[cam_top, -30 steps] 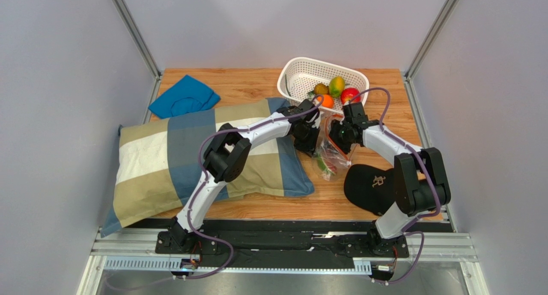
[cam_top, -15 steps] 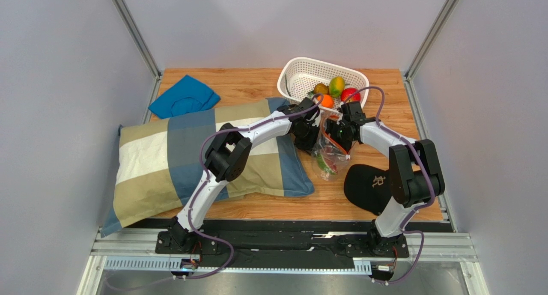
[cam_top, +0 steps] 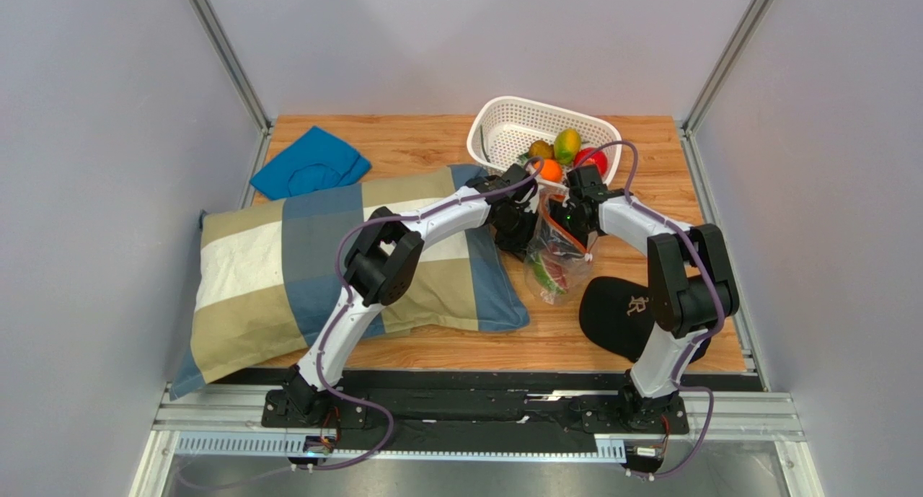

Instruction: Open the zip-top bag and remove the fake food

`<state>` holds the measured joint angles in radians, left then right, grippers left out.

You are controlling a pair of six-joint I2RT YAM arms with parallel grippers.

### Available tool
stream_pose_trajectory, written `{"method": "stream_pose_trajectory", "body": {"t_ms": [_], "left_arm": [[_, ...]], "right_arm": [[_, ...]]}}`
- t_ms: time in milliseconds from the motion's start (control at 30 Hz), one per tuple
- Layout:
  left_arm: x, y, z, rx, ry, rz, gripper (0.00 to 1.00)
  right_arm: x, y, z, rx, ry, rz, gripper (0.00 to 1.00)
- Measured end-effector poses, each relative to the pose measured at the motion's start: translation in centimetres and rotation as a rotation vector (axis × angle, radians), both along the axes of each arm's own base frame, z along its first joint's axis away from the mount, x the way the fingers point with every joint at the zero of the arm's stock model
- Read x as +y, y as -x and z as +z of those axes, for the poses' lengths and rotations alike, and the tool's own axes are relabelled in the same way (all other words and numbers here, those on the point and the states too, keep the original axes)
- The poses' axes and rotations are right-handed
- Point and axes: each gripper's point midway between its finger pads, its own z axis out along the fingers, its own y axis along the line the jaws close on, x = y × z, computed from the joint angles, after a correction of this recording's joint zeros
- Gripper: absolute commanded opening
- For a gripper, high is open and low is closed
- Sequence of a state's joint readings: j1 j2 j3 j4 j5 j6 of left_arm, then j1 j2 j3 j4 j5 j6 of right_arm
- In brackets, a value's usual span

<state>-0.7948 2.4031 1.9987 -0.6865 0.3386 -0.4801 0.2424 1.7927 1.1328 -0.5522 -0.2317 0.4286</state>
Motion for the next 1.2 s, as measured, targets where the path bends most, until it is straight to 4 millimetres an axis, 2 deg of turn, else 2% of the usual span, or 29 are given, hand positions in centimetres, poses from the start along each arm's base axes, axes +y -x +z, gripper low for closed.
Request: {"method": "stream_pose_trajectory", "body": {"t_ms": [100, 200, 333, 467, 567, 667, 733, 833, 867, 900, 933, 967, 1067, 1200], "left_arm": [[0.0, 0.0, 0.1, 0.002, 0.003, 0.000, 0.27], [0.3, 0.0, 0.3, -0.002, 0.002, -0.003, 0.34], [0.6, 0.4, 1.4, -0.003, 0.019, -0.011, 0.36], [1.0, 0.6, 3.9, -0.005, 0.070, -0.016, 0.37], [0.7, 0.7, 6.5, -0.025, 0.131, -0.030, 0.38], [0.5, 0.8, 8.2, -0.040, 0.181, -0.042, 0.39], [0.5, 1.0, 8.4, -0.039, 0.197, -0.048, 0.40], [0.6, 1.4, 7.8, -0.020, 0.196, -0.053, 0.40], [0.7, 1.6, 7.5, -0.013, 0.190, -0.053, 0.35], [0.8, 1.7, 7.3, -0.006, 0.187, -0.053, 0.34], [0.9, 1.8, 7.2, 0.000, 0.185, -0.050, 0.33], [0.8, 1.8, 7.1, 0.004, 0.185, -0.047, 0.32], [0.2, 1.7, 6.7, 0.020, 0.197, -0.046, 0.29], [-0.6, 1.4, 4.9, 0.052, 0.194, -0.040, 0.26]], "right_arm": [[0.0, 0.0, 0.1, -0.005, 0.007, -0.002, 0.00], [0.0, 0.0, 0.3, -0.011, 0.009, -0.003, 0.00], [0.0, 0.0, 0.6, -0.023, 0.006, -0.007, 0.00], [-0.1, 0.6, 1.8, -0.035, -0.004, -0.016, 0.00], [-0.3, 1.1, 3.1, -0.044, -0.016, -0.034, 0.00], [-0.7, 1.5, 4.3, -0.067, -0.023, -0.047, 0.00], [-1.1, 1.7, 4.7, -0.074, -0.025, -0.056, 0.00], [-1.3, 1.9, 4.6, -0.066, -0.026, -0.061, 0.00], [-1.4, 2.1, 4.4, -0.061, -0.026, -0.062, 0.01], [-1.4, 2.2, 4.3, -0.052, -0.026, -0.065, 0.07], [-1.4, 2.3, 4.3, -0.048, -0.026, -0.068, 0.17], [-1.4, 2.4, 4.2, -0.042, -0.025, -0.069, 0.38], [-1.2, 2.9, 3.6, -0.003, -0.025, -0.069, 0.66], [-1.3, 3.6, 2.6, 0.040, -0.011, -0.054, 0.74]]}}
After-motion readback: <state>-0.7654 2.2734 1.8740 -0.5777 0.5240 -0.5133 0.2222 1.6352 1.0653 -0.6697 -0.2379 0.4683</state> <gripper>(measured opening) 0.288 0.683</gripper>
